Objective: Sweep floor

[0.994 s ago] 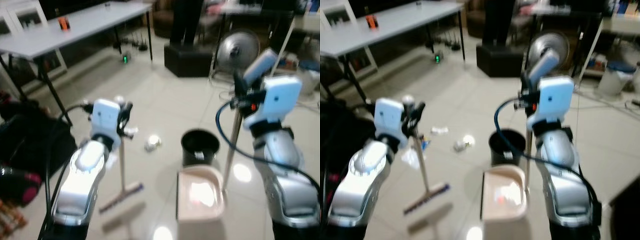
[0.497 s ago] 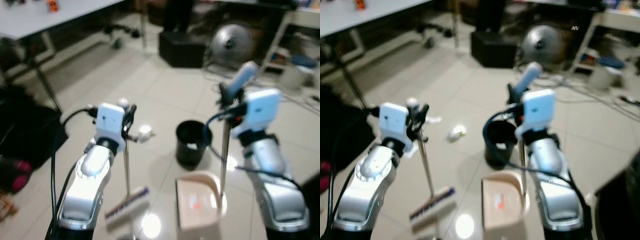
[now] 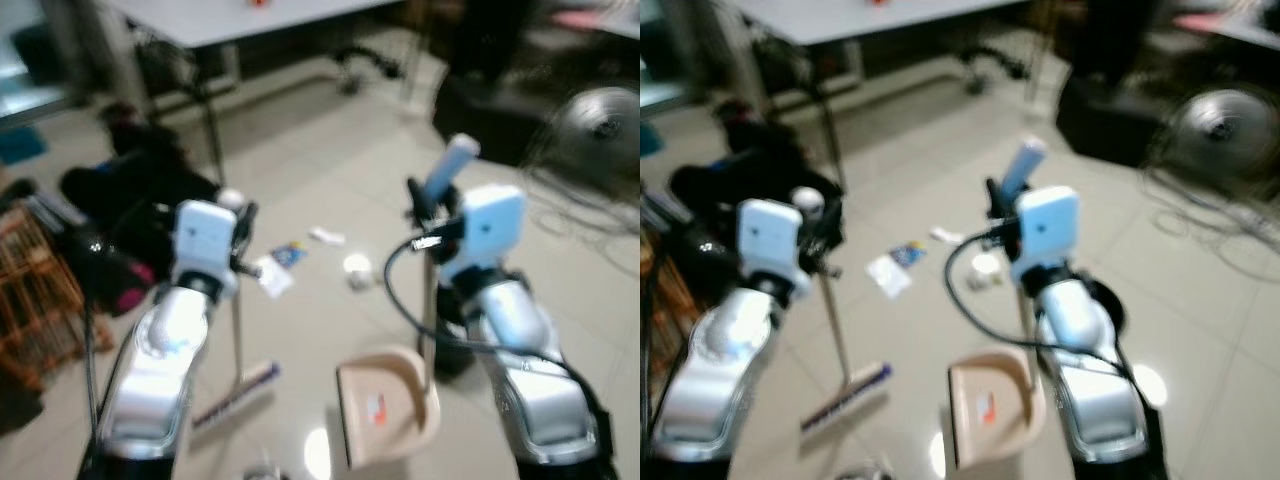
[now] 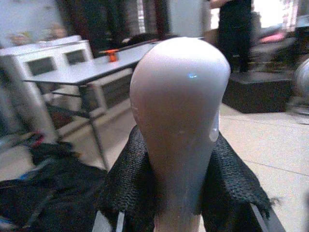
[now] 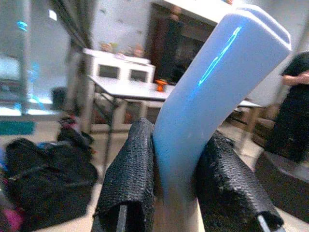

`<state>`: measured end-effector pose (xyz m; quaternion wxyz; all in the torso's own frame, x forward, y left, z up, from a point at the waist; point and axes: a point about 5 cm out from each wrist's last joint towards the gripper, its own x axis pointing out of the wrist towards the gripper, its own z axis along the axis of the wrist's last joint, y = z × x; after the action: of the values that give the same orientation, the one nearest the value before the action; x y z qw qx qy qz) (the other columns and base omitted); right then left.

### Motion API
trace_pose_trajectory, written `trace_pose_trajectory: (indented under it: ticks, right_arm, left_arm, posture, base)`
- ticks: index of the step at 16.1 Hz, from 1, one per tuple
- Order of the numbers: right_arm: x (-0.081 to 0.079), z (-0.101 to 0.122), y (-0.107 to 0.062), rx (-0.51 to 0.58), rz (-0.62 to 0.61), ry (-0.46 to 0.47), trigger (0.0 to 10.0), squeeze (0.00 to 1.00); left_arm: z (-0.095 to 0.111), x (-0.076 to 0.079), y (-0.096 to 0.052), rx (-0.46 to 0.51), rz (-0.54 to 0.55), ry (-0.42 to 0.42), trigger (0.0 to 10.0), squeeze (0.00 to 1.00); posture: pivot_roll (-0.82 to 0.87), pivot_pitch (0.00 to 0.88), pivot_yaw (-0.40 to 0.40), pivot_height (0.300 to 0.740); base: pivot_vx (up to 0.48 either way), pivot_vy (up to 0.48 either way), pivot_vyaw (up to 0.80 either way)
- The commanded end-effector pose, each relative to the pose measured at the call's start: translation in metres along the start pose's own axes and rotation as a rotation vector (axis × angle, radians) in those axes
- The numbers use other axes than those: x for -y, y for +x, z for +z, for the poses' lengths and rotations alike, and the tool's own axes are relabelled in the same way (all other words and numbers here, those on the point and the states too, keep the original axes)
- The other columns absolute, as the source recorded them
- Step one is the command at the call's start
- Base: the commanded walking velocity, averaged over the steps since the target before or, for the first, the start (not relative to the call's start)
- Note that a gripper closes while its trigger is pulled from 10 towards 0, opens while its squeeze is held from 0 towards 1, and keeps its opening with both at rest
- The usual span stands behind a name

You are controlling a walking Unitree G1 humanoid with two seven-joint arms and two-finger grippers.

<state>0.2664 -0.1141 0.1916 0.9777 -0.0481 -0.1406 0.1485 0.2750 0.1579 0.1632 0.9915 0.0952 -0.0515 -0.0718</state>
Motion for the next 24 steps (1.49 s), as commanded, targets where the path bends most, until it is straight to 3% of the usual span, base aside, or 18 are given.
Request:
trace_pose_trajectory:
  ticks: [1,4,11,18,24]
  right_arm:
    - [0.010,0.003,-0.003,0.022,-0.037,-0.001,10.0,0.00]
    - [0.014,0.000,-0.004,0.004,-0.051,-0.009,10.0,0.00]
    - [0.024,-0.005,-0.006,-0.015,-0.137,0.019,10.0,0.00]
    - [0.027,-0.006,-0.001,-0.014,-0.175,0.062,10.0,0.00]
    - [0.026,-0.006,-0.003,-0.002,-0.220,0.084,10.0,0.00]
  left_arm:
    - [0.014,0.005,0.003,0.076,-0.014,0.009,10.0,0.00]
    - [0.014,0.010,0.003,0.076,-0.031,0.002,10.0,0.00]
    - [0.019,0.013,0.018,0.099,-0.062,0.007,10.0,0.00]
    - [0.022,0.008,0.020,0.112,-0.045,0.024,10.0,0.00]
    - [0.022,0.007,0.023,0.113,-0.081,0.040,10.0,0.00]
  posture:
    - [-0.03,0.006,-0.007,0.740]
    - [-0.04,0.009,0.001,0.740]
    - [-0.03,0.000,0.038,0.740]
    - [0.00,0.000,0.031,0.740]
    - [-0.01,0.000,0.081,0.740]
  base:
    - [0.469,0.000,0.00]
    - [0.480,0.000,0.00]
    - [0.480,0.000,0.00]
    - [0.480,0.000,0.00]
    - [0.480,0.000,0.50]
